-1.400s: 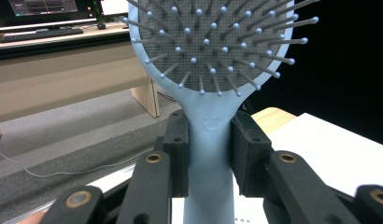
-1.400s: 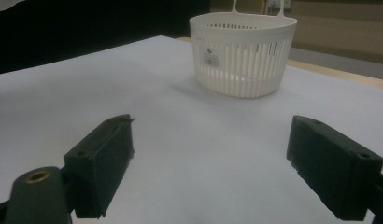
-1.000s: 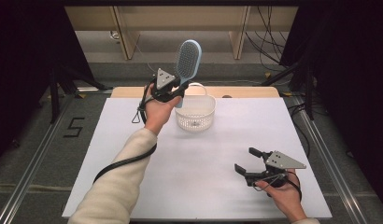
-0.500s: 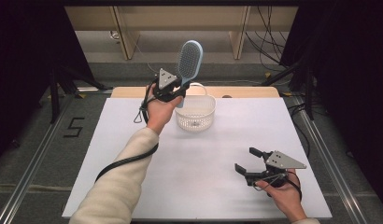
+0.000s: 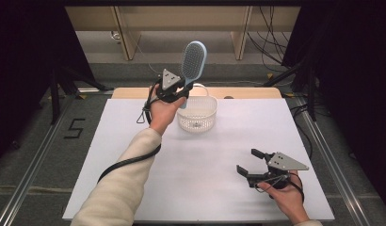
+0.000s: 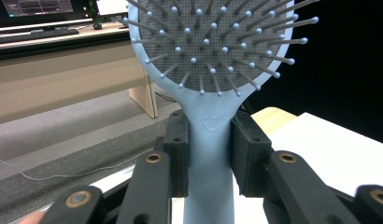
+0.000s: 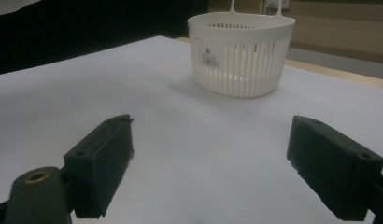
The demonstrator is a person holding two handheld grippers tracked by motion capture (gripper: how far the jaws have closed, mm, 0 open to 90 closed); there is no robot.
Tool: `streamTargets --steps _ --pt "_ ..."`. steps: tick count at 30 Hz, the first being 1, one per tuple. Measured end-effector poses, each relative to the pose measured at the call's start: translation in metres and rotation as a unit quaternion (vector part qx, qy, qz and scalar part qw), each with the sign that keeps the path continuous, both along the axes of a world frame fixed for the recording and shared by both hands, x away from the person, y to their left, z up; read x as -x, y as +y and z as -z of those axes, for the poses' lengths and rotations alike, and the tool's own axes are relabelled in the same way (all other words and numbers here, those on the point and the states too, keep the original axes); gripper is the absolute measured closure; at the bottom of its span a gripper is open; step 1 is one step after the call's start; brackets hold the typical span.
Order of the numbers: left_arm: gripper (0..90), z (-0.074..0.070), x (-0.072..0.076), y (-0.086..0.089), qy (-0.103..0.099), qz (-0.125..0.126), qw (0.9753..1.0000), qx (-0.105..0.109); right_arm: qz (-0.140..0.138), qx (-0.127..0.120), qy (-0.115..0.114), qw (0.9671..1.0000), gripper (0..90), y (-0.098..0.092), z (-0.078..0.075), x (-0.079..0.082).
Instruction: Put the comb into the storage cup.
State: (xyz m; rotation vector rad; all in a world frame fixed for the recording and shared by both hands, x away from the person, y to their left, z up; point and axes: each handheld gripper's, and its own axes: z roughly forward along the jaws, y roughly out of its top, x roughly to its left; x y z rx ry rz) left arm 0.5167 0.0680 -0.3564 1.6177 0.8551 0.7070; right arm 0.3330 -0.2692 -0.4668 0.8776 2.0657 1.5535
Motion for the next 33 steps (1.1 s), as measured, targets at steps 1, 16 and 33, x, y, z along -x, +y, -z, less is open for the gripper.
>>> streamTargets --steps 1,16,33 --pt "69.8 0.0000 -0.0002 -0.0002 0.000 0.000 1.0000 0.000 0.000 0.000 0.000 1.0000 15.3 -0.0001 0.0000 0.0000" --pt "69.8 0.0011 -0.0031 -0.0022 0.001 0.002 1.0000 0.000 0.000 0.000 0.000 1.0000 15.3 -0.0003 -0.0001 0.0002" --pt "69.8 0.0043 -0.0088 -0.0079 0.006 0.006 1.0000 -0.002 0.001 -0.001 -0.002 1.0000 15.3 -0.0011 0.0001 0.0007"
